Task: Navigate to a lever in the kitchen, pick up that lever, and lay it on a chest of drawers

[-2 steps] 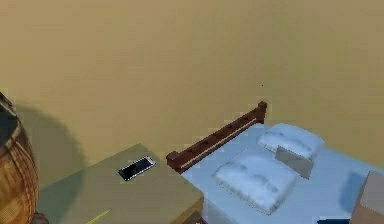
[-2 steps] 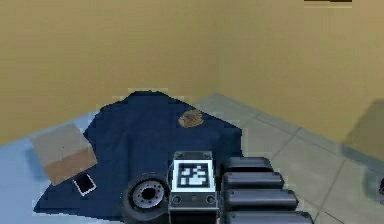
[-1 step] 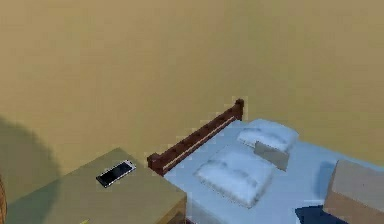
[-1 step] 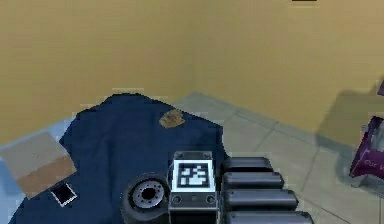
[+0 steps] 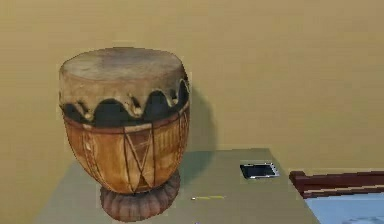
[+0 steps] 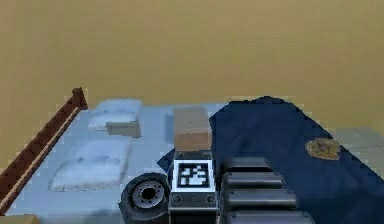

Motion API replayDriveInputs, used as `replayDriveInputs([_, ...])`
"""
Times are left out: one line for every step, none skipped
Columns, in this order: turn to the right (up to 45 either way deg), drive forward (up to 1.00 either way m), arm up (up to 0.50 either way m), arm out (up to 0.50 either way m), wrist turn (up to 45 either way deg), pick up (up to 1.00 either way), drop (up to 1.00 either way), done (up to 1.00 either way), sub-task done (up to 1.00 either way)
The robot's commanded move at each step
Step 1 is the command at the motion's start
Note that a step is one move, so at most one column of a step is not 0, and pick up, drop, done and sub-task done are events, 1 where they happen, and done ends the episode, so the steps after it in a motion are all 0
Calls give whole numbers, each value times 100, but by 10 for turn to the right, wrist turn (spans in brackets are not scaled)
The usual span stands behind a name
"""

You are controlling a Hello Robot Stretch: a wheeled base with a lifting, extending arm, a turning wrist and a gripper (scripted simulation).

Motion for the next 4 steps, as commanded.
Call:
replayDriveInputs([-390,0,0,0,0,0,0,0,0])
replayDriveInputs([450,0,0,0,0,0,0,0,0])
replayDriveInputs([270,0,0,0,0,0,0,0,0])
replayDriveInputs([-450,0,0,0,0,0,0,0,0])
